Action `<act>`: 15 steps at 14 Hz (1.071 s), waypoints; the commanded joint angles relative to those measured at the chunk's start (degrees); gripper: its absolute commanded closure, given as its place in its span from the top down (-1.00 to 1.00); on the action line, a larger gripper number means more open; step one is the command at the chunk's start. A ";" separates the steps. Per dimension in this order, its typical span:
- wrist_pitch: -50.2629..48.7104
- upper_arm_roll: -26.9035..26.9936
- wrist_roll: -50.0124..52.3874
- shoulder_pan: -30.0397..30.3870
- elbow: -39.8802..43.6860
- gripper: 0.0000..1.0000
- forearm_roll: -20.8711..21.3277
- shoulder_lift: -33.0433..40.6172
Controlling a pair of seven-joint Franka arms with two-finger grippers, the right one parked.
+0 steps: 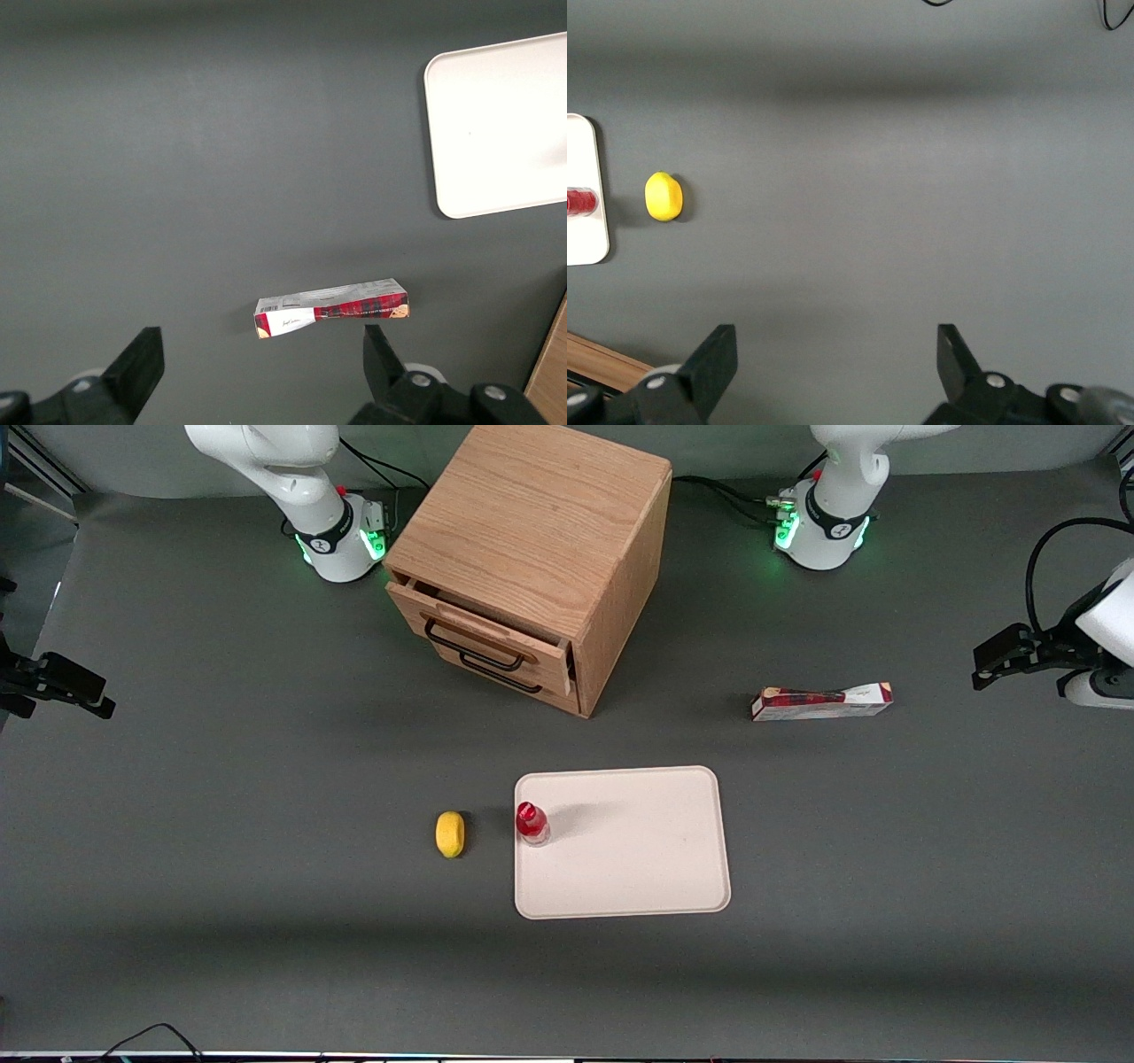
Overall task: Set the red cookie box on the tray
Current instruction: 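Move the left gripper over the red tartan shortbread box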
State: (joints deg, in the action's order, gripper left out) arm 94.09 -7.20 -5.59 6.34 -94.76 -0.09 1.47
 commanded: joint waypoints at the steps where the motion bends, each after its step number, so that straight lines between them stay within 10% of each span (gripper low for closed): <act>1: -0.13 0.08 1.02 -0.27 0.63 1.00 0.88 -0.15; 15: 8.37 -8.44 -40.80 -0.80 -27.99 1.00 4.66 0.19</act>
State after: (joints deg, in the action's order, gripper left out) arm 98.48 -14.63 -42.10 5.40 -115.37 3.76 -2.06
